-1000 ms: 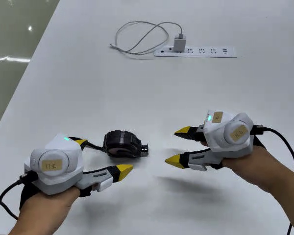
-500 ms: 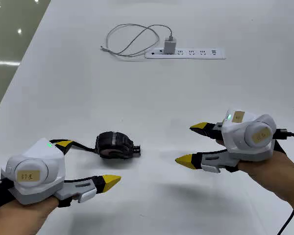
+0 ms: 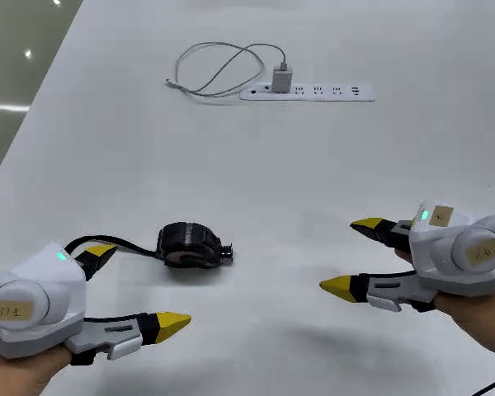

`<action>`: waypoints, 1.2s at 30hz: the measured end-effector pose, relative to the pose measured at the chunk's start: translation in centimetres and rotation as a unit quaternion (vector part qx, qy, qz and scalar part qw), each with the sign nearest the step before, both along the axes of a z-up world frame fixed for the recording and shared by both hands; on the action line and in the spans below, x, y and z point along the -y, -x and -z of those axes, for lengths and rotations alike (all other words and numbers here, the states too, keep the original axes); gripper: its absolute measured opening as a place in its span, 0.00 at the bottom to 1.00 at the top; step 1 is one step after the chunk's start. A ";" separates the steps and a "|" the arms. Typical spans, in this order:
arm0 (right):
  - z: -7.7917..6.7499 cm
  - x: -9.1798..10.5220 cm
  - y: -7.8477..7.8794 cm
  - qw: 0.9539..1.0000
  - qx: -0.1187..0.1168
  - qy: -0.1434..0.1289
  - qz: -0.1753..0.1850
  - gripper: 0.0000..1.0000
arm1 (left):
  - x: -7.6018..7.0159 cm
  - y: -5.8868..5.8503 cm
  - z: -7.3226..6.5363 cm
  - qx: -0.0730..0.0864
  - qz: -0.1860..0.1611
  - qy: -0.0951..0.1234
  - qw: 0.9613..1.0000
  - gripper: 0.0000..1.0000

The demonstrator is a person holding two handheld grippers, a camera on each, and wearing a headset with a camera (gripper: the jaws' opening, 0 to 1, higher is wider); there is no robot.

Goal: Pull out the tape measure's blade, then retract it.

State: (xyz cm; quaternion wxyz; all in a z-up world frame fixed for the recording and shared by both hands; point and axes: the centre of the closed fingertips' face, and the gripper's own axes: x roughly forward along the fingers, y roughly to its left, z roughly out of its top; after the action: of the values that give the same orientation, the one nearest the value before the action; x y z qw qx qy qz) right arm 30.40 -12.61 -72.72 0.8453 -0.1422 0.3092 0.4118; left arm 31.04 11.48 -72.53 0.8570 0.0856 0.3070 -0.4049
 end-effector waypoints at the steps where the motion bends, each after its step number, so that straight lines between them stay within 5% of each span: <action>1: 0.1 0.3 0.2 1.000 -0.001 0.000 0.003 0.61 | 0.0 0.1 -0.1 0.000 0.002 0.001 1.000 0.92; 36: -0.1 5.2 4.8 0.999 -0.020 0.015 0.041 0.81 | -2.1 2.6 0.0 -0.007 0.032 -0.003 0.999 0.99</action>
State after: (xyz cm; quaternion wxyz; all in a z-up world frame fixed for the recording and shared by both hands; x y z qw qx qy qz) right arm 25.57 -17.79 -72.64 0.8533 -0.1335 0.3373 0.3746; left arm 28.48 13.56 -72.54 0.8410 0.0951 0.3115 -0.4321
